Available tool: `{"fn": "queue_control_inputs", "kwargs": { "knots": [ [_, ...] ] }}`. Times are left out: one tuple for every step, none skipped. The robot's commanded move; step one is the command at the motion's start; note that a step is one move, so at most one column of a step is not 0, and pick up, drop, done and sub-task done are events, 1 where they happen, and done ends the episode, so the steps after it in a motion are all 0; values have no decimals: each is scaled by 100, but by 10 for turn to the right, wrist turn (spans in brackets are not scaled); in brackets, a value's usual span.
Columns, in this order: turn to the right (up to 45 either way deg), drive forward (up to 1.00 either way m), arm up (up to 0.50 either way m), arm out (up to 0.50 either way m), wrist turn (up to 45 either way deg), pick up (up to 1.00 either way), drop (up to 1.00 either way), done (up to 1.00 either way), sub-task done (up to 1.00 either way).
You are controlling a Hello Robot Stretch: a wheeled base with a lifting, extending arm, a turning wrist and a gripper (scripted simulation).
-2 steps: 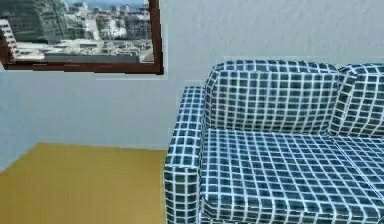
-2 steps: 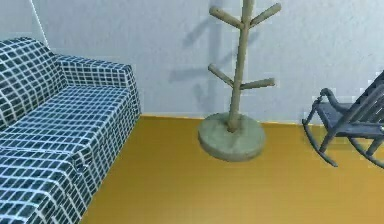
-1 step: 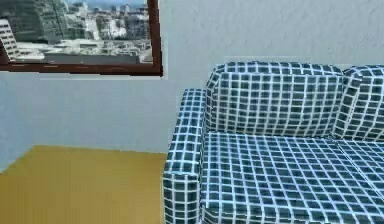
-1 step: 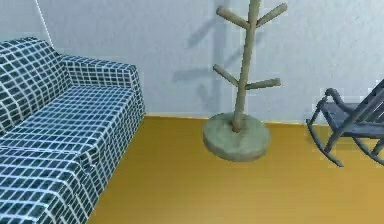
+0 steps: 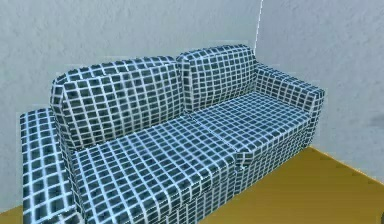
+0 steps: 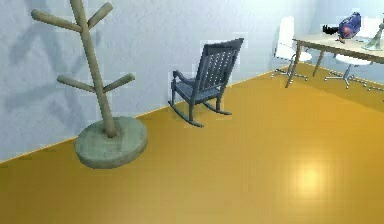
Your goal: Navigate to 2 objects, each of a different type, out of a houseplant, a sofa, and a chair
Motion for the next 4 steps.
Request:
{"fn": "queue_control_inputs", "kwargs": {
  "knots": [
    [0, 0, 0, 0, 0, 0, 0, 0, 100],
    [450, 0, 0, 0, 0, 0, 0, 0, 0],
    [450, 0, 0, 0, 0, 0, 0, 0, 0],
    [450, 0, 0, 0, 0, 0, 0, 0, 0]
  ]
}}
